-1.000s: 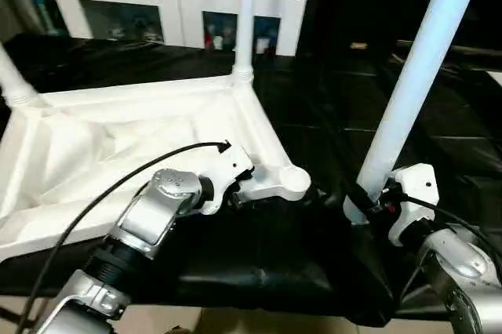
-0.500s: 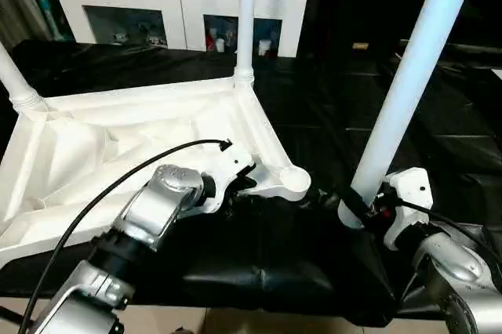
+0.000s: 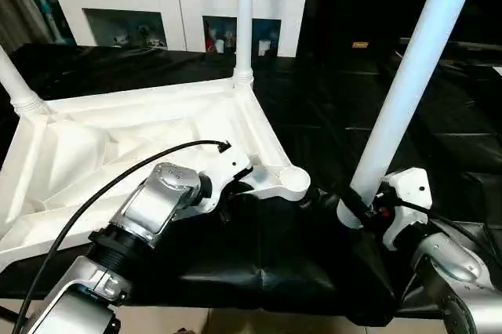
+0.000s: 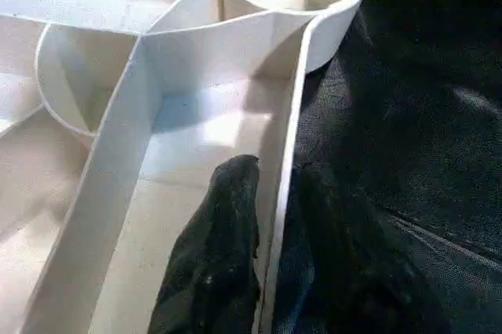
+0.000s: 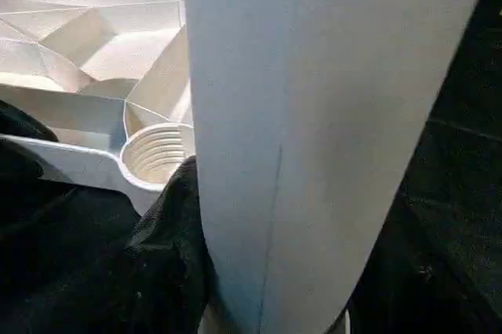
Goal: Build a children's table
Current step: Pick table leg, then insert table leg to table base
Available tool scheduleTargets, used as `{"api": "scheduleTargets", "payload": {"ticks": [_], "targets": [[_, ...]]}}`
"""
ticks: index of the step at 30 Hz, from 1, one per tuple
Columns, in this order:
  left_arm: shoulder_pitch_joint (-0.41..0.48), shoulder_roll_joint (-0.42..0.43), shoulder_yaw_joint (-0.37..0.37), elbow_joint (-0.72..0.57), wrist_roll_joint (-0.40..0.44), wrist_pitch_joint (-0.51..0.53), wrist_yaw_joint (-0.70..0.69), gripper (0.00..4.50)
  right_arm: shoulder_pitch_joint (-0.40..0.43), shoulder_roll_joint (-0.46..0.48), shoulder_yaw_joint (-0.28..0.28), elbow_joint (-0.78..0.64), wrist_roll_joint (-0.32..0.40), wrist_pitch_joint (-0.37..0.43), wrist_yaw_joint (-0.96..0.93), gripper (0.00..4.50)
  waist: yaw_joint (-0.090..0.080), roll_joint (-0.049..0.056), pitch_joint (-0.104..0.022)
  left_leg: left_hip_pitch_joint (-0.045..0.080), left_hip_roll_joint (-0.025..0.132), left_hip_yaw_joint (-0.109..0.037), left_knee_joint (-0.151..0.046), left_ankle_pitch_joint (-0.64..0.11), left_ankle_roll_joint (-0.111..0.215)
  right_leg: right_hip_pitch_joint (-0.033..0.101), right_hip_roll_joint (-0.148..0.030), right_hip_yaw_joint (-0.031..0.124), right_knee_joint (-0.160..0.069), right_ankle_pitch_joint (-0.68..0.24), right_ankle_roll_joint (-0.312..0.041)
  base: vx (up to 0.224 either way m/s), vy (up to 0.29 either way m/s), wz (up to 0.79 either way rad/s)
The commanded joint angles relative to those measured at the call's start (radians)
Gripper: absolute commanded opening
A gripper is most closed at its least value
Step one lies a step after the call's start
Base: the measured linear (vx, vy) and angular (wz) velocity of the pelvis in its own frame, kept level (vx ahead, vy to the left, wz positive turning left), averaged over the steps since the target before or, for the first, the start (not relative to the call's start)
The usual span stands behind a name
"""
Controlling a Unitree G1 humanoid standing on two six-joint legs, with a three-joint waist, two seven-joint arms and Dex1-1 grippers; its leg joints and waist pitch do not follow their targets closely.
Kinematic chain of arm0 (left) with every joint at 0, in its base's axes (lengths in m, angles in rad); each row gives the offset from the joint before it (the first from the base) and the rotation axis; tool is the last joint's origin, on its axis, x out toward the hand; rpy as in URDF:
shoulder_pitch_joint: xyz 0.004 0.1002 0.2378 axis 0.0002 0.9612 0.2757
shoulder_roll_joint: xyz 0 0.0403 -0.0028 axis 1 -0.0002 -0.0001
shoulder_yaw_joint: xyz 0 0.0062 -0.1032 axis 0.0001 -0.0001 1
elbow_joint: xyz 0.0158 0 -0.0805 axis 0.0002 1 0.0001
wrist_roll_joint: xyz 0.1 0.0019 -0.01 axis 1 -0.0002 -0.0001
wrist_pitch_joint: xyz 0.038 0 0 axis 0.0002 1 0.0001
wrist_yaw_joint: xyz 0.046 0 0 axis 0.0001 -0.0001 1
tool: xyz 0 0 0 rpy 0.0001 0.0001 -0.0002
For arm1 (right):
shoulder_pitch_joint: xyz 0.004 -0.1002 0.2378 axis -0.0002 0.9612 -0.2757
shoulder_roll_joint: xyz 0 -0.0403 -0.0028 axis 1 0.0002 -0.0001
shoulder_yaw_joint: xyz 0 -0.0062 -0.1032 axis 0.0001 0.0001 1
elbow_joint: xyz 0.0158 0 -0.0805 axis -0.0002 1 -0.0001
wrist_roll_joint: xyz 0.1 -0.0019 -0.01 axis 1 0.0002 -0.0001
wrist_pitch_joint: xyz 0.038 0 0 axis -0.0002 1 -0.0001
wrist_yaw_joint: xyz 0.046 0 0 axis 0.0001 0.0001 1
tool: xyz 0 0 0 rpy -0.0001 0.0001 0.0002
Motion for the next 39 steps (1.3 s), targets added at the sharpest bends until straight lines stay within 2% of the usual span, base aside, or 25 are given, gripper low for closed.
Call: {"api": "scheduleTargets", "payload": {"ticks": [1,3,4,5,6,7,8,10,11,13,15,16,17,18,19,20,22,24,33,36,39], "targets": [[0.002,0.013,-0.002,0.005,0.006,0.008,-0.006,0.85,-0.023,0.006,-0.018,-0.016,0.040,0.001,0.010,1.86,0.000,-0.007,-0.055,0.001,-0.010,0.006,-0.078,-0.303,0.020,0.050,-0.026,0.025,-0.084,-0.358,-0.123,0.000,0.000,0.00],[0.005,0.014,0.002,0.001,0.004,0.010,-0.005,0.73,-0.030,0.008,-0.023,-0.015,0.054,0.011,0.016,1.86,0.000,-0.005,-0.055,0.001,-0.009,0.006,-0.079,-0.302,0.022,0.047,-0.027,0.026,-0.086,-0.367,-0.120,0.000,0.000,0.00],[0.014,0.017,0.008,-0.010,-0.002,0.015,-0.010,0.59,-0.053,0.015,-0.036,-0.014,0.109,0.051,0.040,1.86,-0.001,-0.014,-0.055,0.000,-0.010,0.007,-0.078,-0.294,0.025,0.049,-0.026,0.026,-0.085,-0.364,-0.119,0.000,0.000,0.00],[0.017,0.019,0.010,-0.013,-0.003,0.016,-0.012,0.59,-0.061,0.016,-0.039,-0.014,0.129,0.066,0.050,1.86,0.000,-0.011,-0.055,0.000,-0.010,0.006,-0.079,-0.293,0.026,0.051,-0.026,0.025,-0.083,-0.362,-0.121,0.000,0.000,0.00],[0.031,0.027,0.009,-0.024,-0.008,0.018,-0.023,0.49,-0.091,0.010,-0.042,-0.011,0.193,0.118,0.097,1.86,-0.001,-0.010,-0.055,-0.001,-0.009,0.006,-0.079,-0.290,0.028,0.050,-0.027,0.026,-0.083,-0.360,-0.121,0.000,0.000,0.00],[0.038,0.031,0.006,-0.030,-0.009,0.019,-0.029,0.41,-0.104,0.004,-0.041,-0.009,0.216,0.139,0.121,1.86,-0.003,-0.009,-0.056,-0.001,-0.008,0.005,-0.079,-0.278,0.033,0.052,-0.026,0.026,-0.080,-0.338,-0.128,0.000,0.000,0.00],[0.050,0.037,0.003,-0.038,-0.009,0.022,-0.031,0.41,-0.124,-0.008,-0.036,0.000,0.234,0.158,0.150,1.86,-0.003,-0.011,-0.057,-0.001,-0.007,0.007,-0.077,-0.270,0.034,0.050,-0.027,0.027,-0.080,-0.327,-0.131,0.000,0.000,0.00],[0.068,0.043,0.000,-0.050,-0.008,0.025,-0.031,0.27,-0.153,-0.018,-0.034,0.016,0.260,0.181,0.184,1.86,-0.003,-0.008,-0.059,-0.001,-0.004,0.006,-0.077,-0.246,0.032,0.053,-0.027,0.027,-0.073,-0.281,-0.149,0.000,0.000,0.00],[0.081,0.047,-0.005,-0.061,-0.009,0.028,-0.035,0.17,-0.176,-0.022,-0.033,0.032,0.271,0.188,0.200,1.86,-0.002,-0.009,-0.058,0.000,-0.005,0.009,-0.076,-0.238,0.031,0.050,-0.026,0.029,-0.074,-0.267,-0.156,0.000,0.000,0.00],[0.107,0.056,-0.019,-0.093,-0.016,0.031,-0.052,0.08,-0.258,-0.025,-0.031,0.103,0.289,0.201,0.229,1.86,-0.004,-0.014,-0.060,-0.001,-0.006,0.009,-0.076,-0.227,0.030,0.053,-0.028,0.027,-0.068,-0.262,-0.168,0.000,0.000,0.00],[0.109,0.057,-0.023,-0.102,-0.019,0.029,-0.059,0.03,-0.282,-0.030,-0.025,0.131,0.281,0.199,0.239,1.86,-0.007,-0.022,-0.057,0.001,-0.006,0.013,-0.076,-0.231,0.028,0.050,-0.028,0.027,-0.074,-0.290,-0.165,0.000,0.000,0.00],[0.107,0.057,-0.029,-0.110,-0.023,0.015,-0.073,0.03,-0.315,-0.039,-0.013,0.179,0.262,0.196,0.258,1.86,-0.006,-0.019,-0.058,0.001,-0.006,0.011,-0.075,-0.234,0.027,0.050,-0.030,0.027,-0.071,-0.299,-0.165,0.000,0.000,0.00],[0.106,0.058,-0.032,-0.113,-0.025,0.011,-0.079,0.00,-0.335,-0.042,-0.008,0.217,0.252,0.189,0.271,1.86,-0.005,-0.026,-0.059,0.001,-0.007,0.012,-0.074,-0.224,0.028,0.050,-0.030,0.027,-0.072,-0.310,-0.157,0.000,0.000,0.00],[0.105,0.058,-0.033,-0.114,-0.025,0.010,-0.080,0.00,-0.342,-0.043,-0.006,0.232,0.248,0.186,0.276,1.86,-0.004,-0.022,-0.058,0.001,-0.006,0.013,-0.075,-0.218,0.025,0.049,-0.031,0.028,-0.073,-0.308,-0.155,0.000,0.000,0.00],[0.105,0.059,-0.034,-0.117,-0.022,0.009,-0.082,0.00,-0.355,-0.045,-0.003,0.259,0.246,0.181,0.286,1.86,-0.004,-0.023,-0.059,0.001,-0.005,0.013,-0.074,-0.220,0.024,0.049,-0.030,0.028,-0.073,-0.306,-0.155,0.000,0.000,0.00],[0.104,0.062,-0.036,-0.120,-0.019,0.010,-0.083,0.00,-0.366,-0.045,-0.001,0.284,0.245,0.175,0.293,1.86,-0.004,-0.031,-0.060,0.001,-0.005,0.013,-0.074,-0.218,0.024,0.049,-0.030,0.027,-0.071,-0.297,-0.159,0.000,0.000,0.00],[0.105,0.066,-0.041,-0.124,-0.013,0.005,-0.090,0.00,-0.386,-0.043,0.003,0.324,0.248,0.174,0.308,1.86,-0.001,-0.029,-0.060,0.000,-0.005,0.013,-0.074,-0.208,0.024,0.051,-0.031,0.028,-0.069,-0.285,-0.160,0.000,0.000,0.00],[0.104,0.070,-0.046,-0.123,-0.007,-0.007,-0.095,0.00,-0.408,-0.036,0.015,0.362,0.256,0.186,0.332,1.86,-0.001,-0.035,-0.061,0.000,-0.006,0.014,-0.073,-0.208,0.027,0.051,-0.030,0.026,-0.069,-0.286,-0.161,0.000,0.000,0.00],[0.080,0.072,-0.046,-0.113,-0.003,-0.022,-0.110,0.00,-0.493,0.007,0.053,0.525,0.222,0.135,0.374,1.86,0.000,-0.035,-0.062,-0.001,-0.006,0.014,-0.072,-0.198,0.022,0.049,-0.032,0.027,-0.065,-0.279,-0.172,0.000,0.000,0.00],[0.072,0.074,-0.044,-0.108,-0.005,-0.023,-0.114,0.00,-0.522,0.017,0.089,0.599,0.168,0.076,0.380,1.86,0.001,-0.034,-0.061,0.001,-0.005,0.015,-0.073,-0.204,0.015,0.048,-0.032,0.027,-0.066,-0.287,-0.174,0.000,0.000,0.00],[0.072,0.076,-0.043,-0.109,-0.005,-0.023,-0.116,0.00,-0.526,0.017,0.099,0.610,0.152,0.061,0.378,1.86,0.002,-0.037,-0.061,0.001,-0.005,0.015,-0.073,-0.201,0.014,0.050,-0.031,0.028,-0.065,-0.279,-0.170,0.000,0.000,0.00]]}}
